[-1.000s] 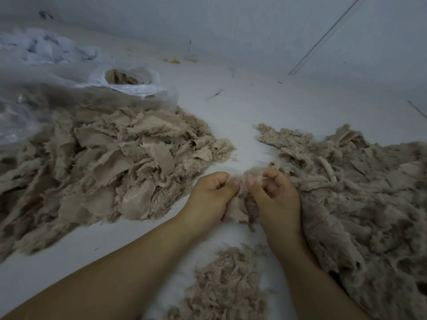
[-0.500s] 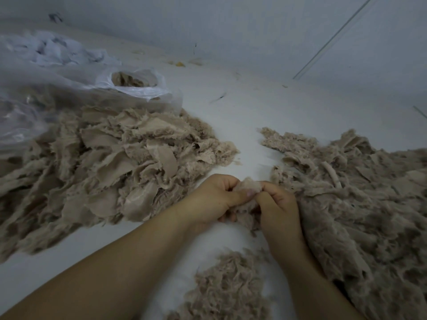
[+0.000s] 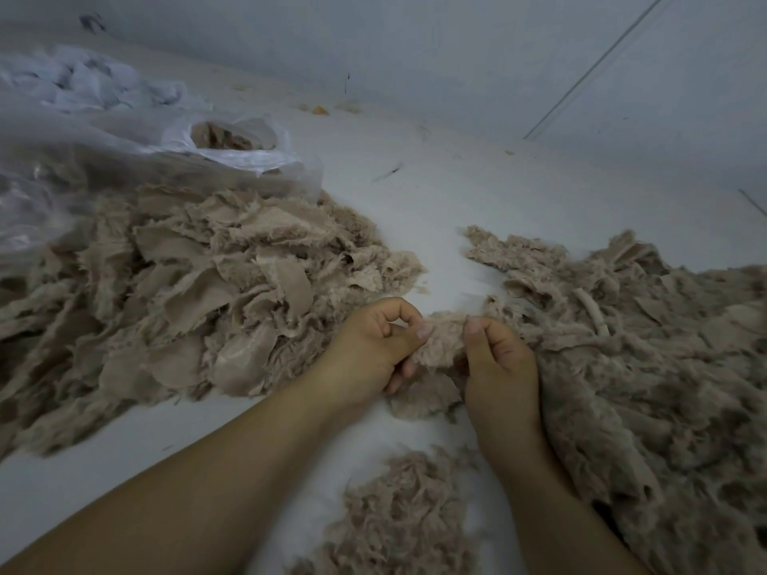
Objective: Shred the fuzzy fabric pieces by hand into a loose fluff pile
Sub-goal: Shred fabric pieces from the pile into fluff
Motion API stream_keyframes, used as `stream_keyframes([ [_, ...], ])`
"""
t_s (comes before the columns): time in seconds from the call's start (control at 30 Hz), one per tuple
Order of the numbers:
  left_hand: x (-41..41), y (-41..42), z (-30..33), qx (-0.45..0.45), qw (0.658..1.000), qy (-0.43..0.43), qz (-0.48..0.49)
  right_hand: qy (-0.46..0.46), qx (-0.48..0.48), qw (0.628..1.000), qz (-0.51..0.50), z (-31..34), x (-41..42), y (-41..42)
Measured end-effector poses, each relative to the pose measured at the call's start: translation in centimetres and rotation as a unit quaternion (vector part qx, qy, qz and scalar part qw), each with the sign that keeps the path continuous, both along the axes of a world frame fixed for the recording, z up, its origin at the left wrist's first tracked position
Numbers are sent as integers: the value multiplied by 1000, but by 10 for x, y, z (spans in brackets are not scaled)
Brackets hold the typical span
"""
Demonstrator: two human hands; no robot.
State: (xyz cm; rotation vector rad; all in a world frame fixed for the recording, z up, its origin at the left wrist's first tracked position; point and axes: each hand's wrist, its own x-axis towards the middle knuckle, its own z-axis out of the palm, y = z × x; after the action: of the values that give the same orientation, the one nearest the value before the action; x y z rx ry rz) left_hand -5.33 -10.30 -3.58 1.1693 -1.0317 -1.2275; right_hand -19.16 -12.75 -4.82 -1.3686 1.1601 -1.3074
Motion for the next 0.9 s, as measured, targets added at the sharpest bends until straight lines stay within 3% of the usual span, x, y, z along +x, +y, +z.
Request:
stream_keyframes([
  [0.2, -1, 1, 0, 3, 1000, -11, -21, 14, -40, 998, 48, 3, -1, 3],
  [0.3, -2, 2, -1, 0, 1000, -26, -16, 31, -60, 997, 26, 2, -2, 2],
  [0.47, -2, 3, -3, -7, 1000, -28, 5, -15, -20, 999, -38, 0, -1, -2],
  [0.57, 0, 2, -3, -11, 1000, -23, 13, -31, -12, 999, -3, 3, -1, -1],
  [0.63, -3, 3, -4, -26, 999, -33, 8, 30, -40, 998, 43, 4, -1, 2],
  [0.7, -8, 5, -5, -41, 998, -38, 5, 72, -55, 996, 28, 2, -1, 1],
  [0.8, -8, 5, -5, -40, 998, -35, 20, -2, -34, 998, -44, 3, -3, -4],
  [0.9, -5, 4, -4, -30, 998, -30, 46, -20, -33, 999, -37, 4, 0, -2],
])
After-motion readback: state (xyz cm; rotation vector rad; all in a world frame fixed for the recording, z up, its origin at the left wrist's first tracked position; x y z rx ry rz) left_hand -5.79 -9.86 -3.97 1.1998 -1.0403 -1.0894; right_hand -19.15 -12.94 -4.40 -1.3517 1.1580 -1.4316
